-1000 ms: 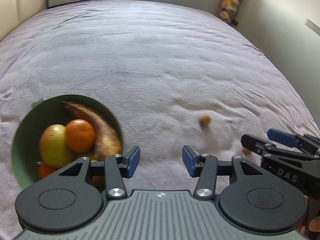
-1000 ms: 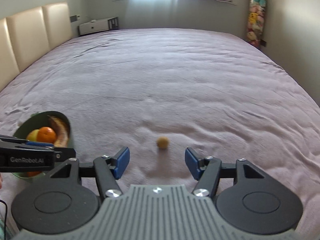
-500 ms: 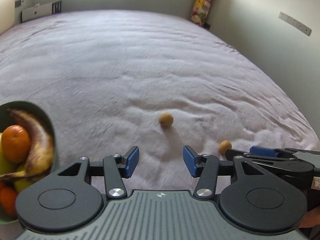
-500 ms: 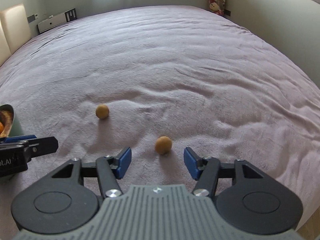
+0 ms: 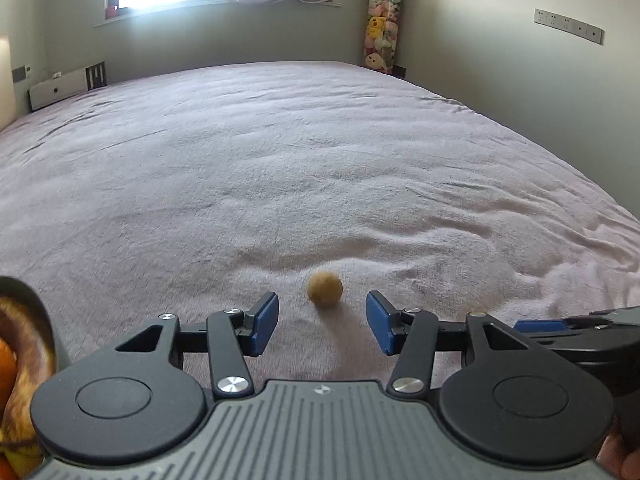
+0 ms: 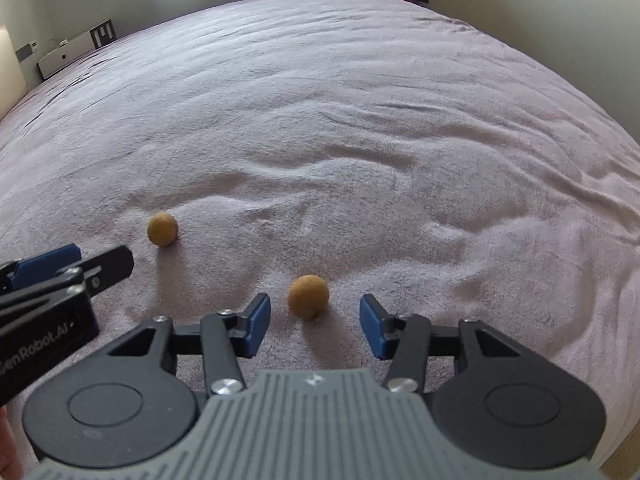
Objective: Organize fruits
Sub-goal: 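Close the left gripper on a small brown fruit while the right gripper grasps another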
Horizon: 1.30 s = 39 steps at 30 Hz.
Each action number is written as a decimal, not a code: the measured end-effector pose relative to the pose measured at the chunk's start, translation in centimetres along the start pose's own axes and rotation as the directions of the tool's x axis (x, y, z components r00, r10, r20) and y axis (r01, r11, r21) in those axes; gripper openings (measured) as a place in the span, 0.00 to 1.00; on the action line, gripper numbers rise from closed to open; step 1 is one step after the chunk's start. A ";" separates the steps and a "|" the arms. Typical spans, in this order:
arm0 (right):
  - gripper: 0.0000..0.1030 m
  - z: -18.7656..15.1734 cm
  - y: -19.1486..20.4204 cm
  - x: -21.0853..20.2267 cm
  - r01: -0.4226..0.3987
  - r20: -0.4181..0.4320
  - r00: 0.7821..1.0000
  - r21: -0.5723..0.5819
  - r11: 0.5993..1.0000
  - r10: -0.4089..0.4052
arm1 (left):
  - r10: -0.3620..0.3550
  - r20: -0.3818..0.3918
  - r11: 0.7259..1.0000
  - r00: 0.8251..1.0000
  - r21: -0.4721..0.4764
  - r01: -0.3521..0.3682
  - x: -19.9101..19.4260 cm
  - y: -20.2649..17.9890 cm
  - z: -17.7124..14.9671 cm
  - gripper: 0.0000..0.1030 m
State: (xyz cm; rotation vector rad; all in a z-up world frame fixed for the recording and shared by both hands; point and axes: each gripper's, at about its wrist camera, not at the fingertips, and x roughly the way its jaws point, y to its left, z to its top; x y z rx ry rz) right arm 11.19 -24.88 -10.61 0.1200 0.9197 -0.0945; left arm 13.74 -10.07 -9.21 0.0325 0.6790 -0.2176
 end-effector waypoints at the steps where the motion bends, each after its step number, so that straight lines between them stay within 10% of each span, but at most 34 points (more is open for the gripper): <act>1: 0.43 0.0 -0.1 0.1 0.000 -0.003 1.000 0.007 1.000 0.000 | 0.004 -0.003 1.000 1.000 0.007 -0.004 0.4 -0.1 0.0 0.58; 39: 0.21 -0.2 1.0 1.4 0.023 0.021 1.000 -0.025 0.999 -0.022 | 0.030 -0.073 0.996 0.997 0.083 -0.024 5.8 -1.0 0.1 0.28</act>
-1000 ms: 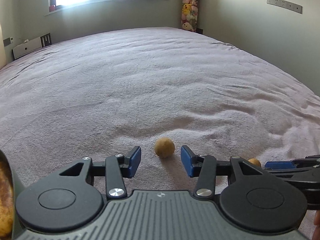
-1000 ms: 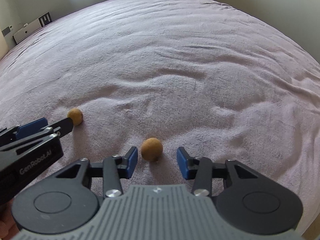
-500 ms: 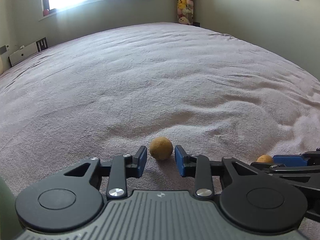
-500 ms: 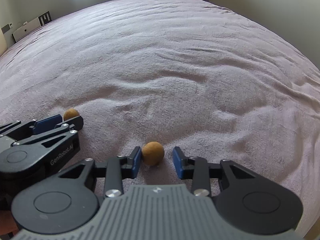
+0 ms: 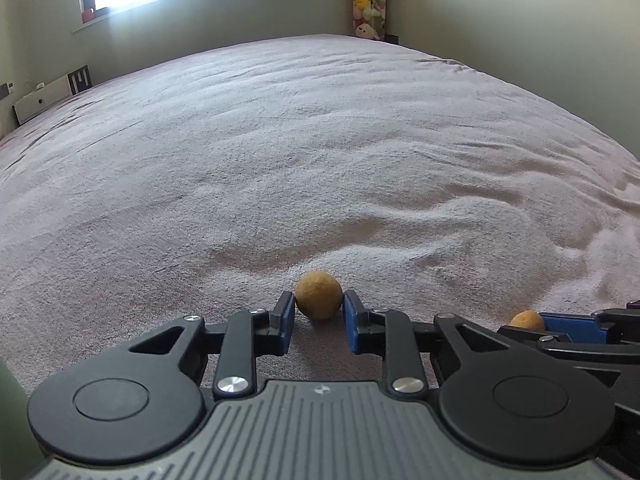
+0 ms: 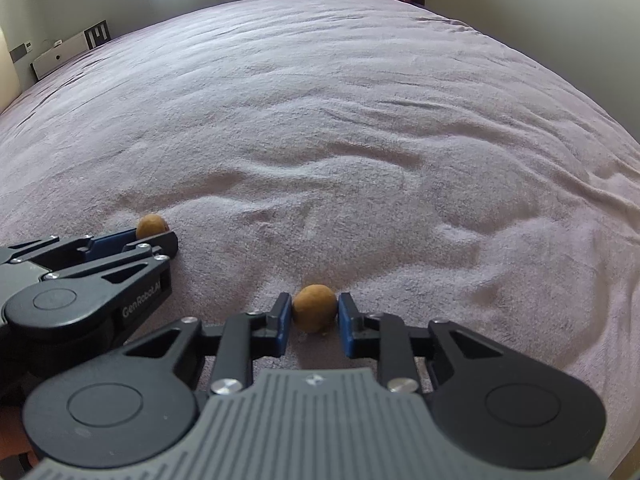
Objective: Organize fruits
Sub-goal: 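Close the left gripper on a small brown fruit while the right gripper grasps another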
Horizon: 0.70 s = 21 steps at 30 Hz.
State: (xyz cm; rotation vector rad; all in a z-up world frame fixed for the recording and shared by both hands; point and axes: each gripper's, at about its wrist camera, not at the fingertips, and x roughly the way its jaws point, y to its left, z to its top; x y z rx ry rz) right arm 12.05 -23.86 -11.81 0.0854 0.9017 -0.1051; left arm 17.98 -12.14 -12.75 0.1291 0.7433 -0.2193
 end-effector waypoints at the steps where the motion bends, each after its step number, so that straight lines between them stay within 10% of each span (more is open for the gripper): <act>1: 0.21 0.0 0.1 0.0 -0.001 0.000 1.000 -0.001 1.000 0.001 | -0.001 -0.003 1.000 1.000 -0.004 0.001 0.0 0.1 0.0 0.28; 21: 0.21 1.3 2.4 -3.8 -0.085 0.084 0.993 -0.024 0.996 0.087 | 0.056 0.013 0.997 0.998 -0.047 -0.056 -5.9 2.0 2.8 0.27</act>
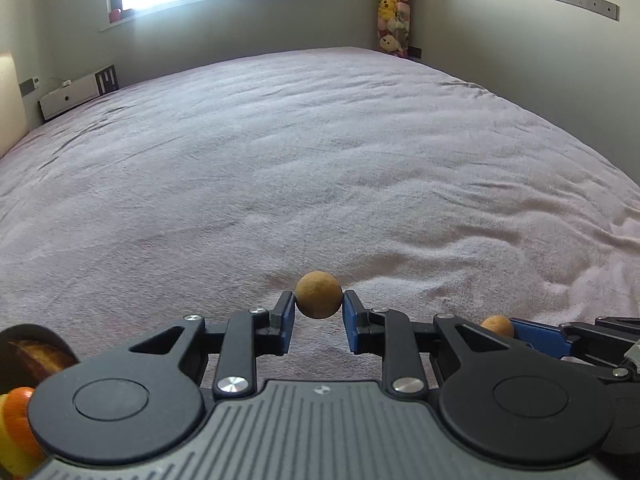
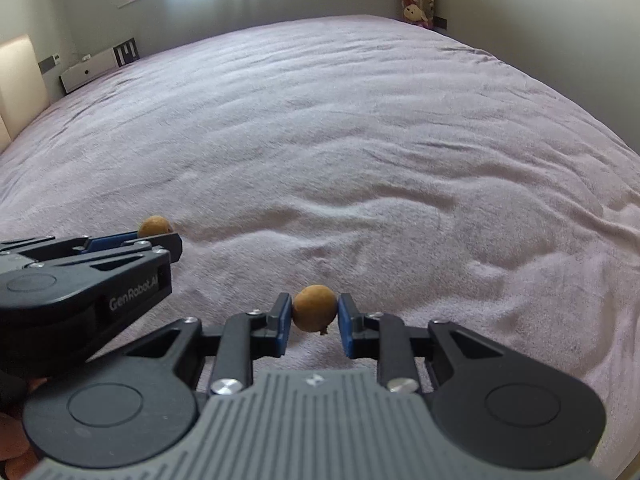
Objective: Organize fruits
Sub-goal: 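Carry both small brown fruits over the green colander with both tools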
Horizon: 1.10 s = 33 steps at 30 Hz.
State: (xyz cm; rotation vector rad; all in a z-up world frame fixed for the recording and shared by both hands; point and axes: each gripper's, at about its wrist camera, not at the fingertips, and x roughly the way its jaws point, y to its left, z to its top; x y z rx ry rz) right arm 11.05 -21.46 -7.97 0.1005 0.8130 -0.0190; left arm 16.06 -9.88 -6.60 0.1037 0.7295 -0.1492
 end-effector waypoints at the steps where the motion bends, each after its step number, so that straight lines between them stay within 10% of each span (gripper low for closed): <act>1: 0.21 0.1 0.2 -0.3 -0.007 0.008 1.000 0.001 1.000 0.007 | 0.005 0.003 1.000 1.000 0.000 -0.005 -0.5 0.2 0.2 0.27; 21: 0.21 1.6 5.7 -7.9 -0.205 0.113 0.971 -0.078 0.976 0.213 | 0.080 -0.009 0.995 0.997 -0.066 -0.080 -9.8 6.0 0.7 0.28; 33: 0.21 0.6 11.5 -9.5 -0.359 0.066 0.922 -0.223 0.906 0.382 | 0.134 -0.165 0.976 0.977 -0.152 -0.159 -12.7 14.2 -0.4 0.28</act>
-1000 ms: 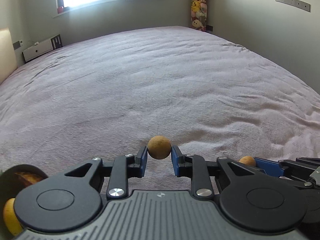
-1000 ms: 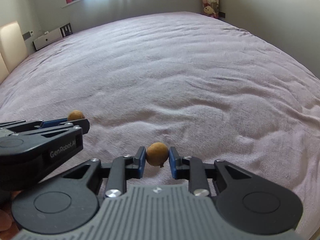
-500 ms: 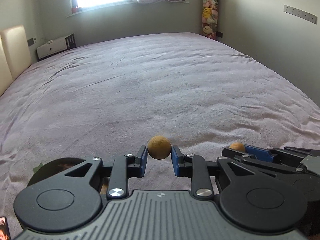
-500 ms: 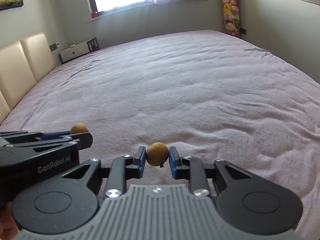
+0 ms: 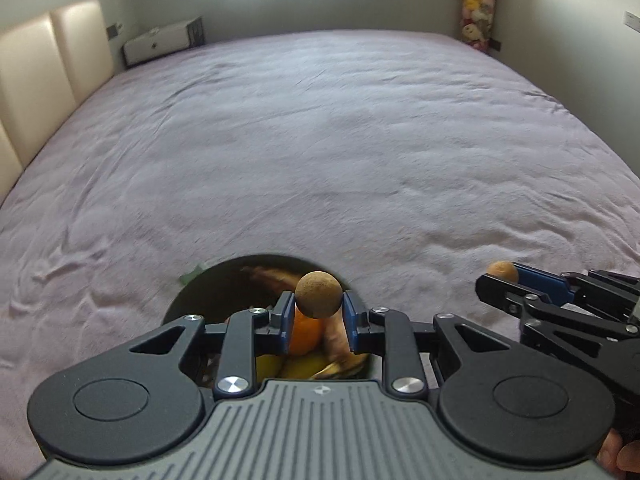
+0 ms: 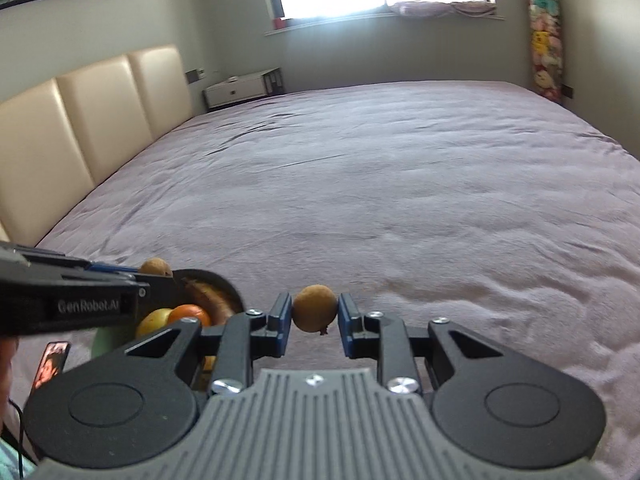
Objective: Organize fruits
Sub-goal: 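Carry both small brown fruits over the green colander with both tools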
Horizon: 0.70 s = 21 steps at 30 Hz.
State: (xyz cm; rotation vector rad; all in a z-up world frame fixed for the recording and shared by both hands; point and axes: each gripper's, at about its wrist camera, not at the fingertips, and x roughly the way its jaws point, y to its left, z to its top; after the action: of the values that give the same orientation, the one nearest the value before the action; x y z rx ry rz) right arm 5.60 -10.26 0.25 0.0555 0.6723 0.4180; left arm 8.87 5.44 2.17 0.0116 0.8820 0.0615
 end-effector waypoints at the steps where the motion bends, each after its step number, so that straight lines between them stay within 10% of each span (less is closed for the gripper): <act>1: 0.21 -0.1 0.4 0.2 -0.013 -0.006 1.000 -0.007 1.000 0.013 | 0.000 -0.022 1.000 1.000 -0.016 0.000 0.2 1.0 0.0 0.28; 21: 0.21 -0.1 4.5 5.7 -0.272 -0.110 0.958 -0.052 0.961 0.266 | 0.008 -0.276 0.962 0.961 -0.261 -0.083 5.5 9.1 -3.2 0.28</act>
State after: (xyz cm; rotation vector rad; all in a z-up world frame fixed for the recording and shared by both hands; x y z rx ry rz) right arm 7.96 -3.85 -2.39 0.0636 0.7539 0.7093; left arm 9.47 14.77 -3.81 -0.2371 1.1439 0.2315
